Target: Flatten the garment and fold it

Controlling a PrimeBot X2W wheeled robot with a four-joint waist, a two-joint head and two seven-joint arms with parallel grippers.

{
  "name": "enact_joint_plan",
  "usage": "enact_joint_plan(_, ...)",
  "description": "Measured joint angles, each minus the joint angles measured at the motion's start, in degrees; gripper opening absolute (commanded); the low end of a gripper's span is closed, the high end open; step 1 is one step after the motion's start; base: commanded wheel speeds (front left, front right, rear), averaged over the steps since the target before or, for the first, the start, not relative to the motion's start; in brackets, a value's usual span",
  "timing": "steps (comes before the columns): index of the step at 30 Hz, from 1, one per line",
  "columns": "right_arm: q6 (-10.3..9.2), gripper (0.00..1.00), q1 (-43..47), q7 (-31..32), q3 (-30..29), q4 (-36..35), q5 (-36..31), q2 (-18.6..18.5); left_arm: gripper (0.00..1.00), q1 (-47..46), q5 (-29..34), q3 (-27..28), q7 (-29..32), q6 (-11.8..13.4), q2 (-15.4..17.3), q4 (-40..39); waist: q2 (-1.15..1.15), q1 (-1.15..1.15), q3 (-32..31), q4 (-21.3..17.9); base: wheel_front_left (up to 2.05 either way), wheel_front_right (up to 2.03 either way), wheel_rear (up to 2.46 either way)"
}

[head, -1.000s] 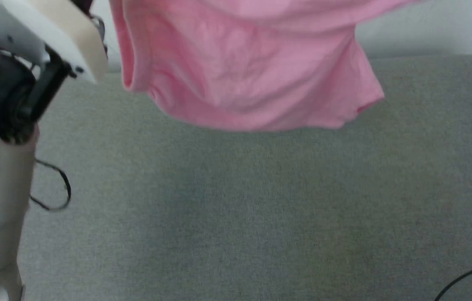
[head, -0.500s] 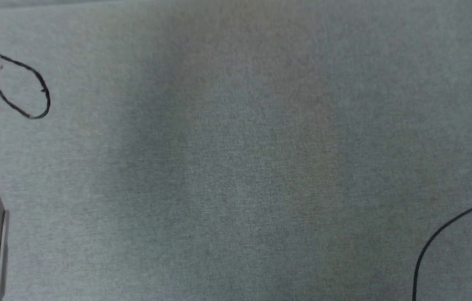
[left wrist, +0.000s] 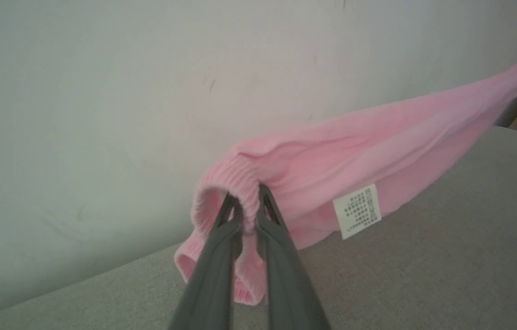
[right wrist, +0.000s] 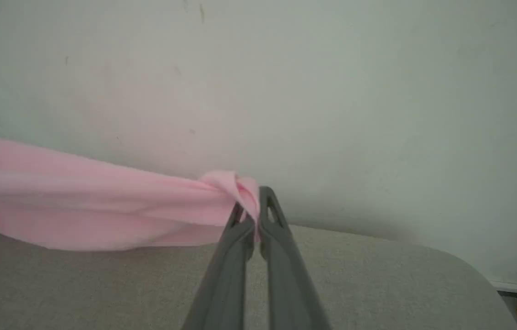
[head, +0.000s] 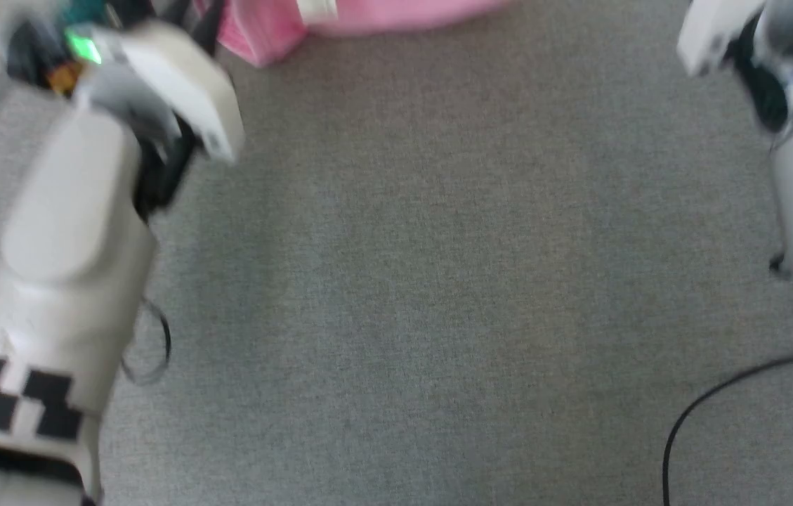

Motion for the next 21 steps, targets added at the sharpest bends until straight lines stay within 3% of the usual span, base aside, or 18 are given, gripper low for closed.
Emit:
enact_joint_plan(6, 0.00, 0.00, 12.3, 1.5, 6.4, 0.1, 5.1, -3.3, 0.00, 12.9, -1.2, -4.4, -1.6, 0.0, 0.2, -0.6, 0.00, -0.01, -4.4, 0.3, 0.00, 0.00, 0.00)
enact_joint_plan(12, 0.00, 0.00, 25.6, 7.8, 12.5, -5.8, 12.4, -9.0, 0.00, 25.7, -3.1, -7.9, -0.5, 0.0, 1.1, -4.8, 0.00, -0.02, -9.9, 0.5, 0.00, 0.00, 0.00)
enact_joint_plan(21, 0.01, 0.00, 43.5, 18.6, 12.4, -20.1, 19.6, -17.2, 0.00, 39.5, -4.2, -10.9, 2.9, 1.8, 3.1, -14.2, 0.00, -0.02, -17.8, 1.0, 0.00, 0.00, 0.00)
